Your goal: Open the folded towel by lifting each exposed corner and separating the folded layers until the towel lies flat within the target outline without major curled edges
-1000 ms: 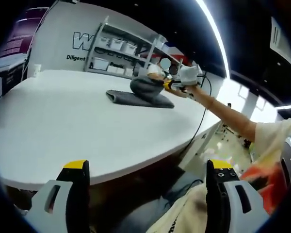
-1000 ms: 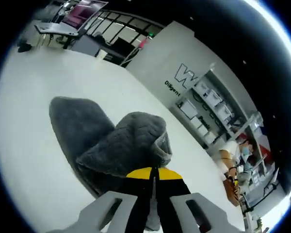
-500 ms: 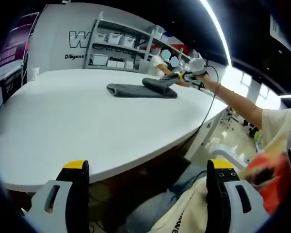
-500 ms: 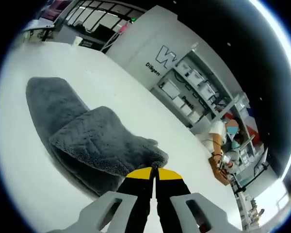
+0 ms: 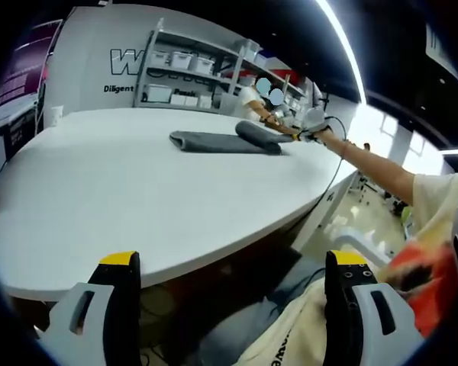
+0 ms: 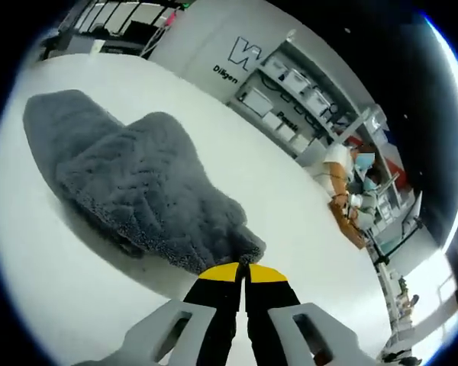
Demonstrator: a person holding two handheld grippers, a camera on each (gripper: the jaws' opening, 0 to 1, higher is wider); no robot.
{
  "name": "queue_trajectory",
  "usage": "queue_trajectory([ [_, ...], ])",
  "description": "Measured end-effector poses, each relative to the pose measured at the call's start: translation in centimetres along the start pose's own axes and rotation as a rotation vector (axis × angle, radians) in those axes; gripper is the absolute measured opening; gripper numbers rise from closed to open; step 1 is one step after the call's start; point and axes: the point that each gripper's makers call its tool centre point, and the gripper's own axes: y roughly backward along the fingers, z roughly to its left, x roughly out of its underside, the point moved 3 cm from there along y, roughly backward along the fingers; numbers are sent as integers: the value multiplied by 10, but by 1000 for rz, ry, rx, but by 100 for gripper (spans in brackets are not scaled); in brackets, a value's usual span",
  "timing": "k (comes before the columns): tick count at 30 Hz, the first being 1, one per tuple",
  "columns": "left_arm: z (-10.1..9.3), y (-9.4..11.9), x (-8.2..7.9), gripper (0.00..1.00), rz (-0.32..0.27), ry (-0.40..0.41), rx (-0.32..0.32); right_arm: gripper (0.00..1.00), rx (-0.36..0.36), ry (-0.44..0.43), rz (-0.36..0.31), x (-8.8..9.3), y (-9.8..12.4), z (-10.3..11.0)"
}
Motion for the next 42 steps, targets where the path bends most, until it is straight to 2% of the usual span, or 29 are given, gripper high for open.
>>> queue_trajectory([
  [2,0,-1,1,98,5,-2,1,0,-13,-7,13,8,-2,6],
  [4,-1,-2,1,98,12,-3,1,13,1,-19,19,11,-2,6],
  [7,-2,-4,2,98,16,-4,3,41,9,-34,29,15,-1,4],
  [8,-3,-4,1,98,17,-5,5,46,13,-42,36,17,0,4],
  [11,-7,-7,1,98,18,-2,10,48,65,-90,49,23,16,-2],
  [15,-11,-9,2,98,31,-13,15,65,40,-140,31,21,30,-5],
  [20,-12,-9,3,98,33,-13,18,71,-1,-127,-3,18,55,5],
  [24,-12,-8,2,98,34,-15,13,98,-63,-128,14,21,76,20],
  [28,-12,-6,1,98,31,-18,8,99,-94,-103,3,20,96,29],
  [33,-12,-2,-1,98,23,-20,-1,99,-231,-173,-33,16,126,56],
  [35,-11,-2,-2,98,21,-21,-4,99,-260,-179,-56,14,136,64],
  [39,-10,-1,-3,98,17,-20,-12,99,-265,-170,-88,17,161,74],
  [42,-10,-1,-3,98,15,-18,-14,99,-306,-171,-120,17,177,83],
])
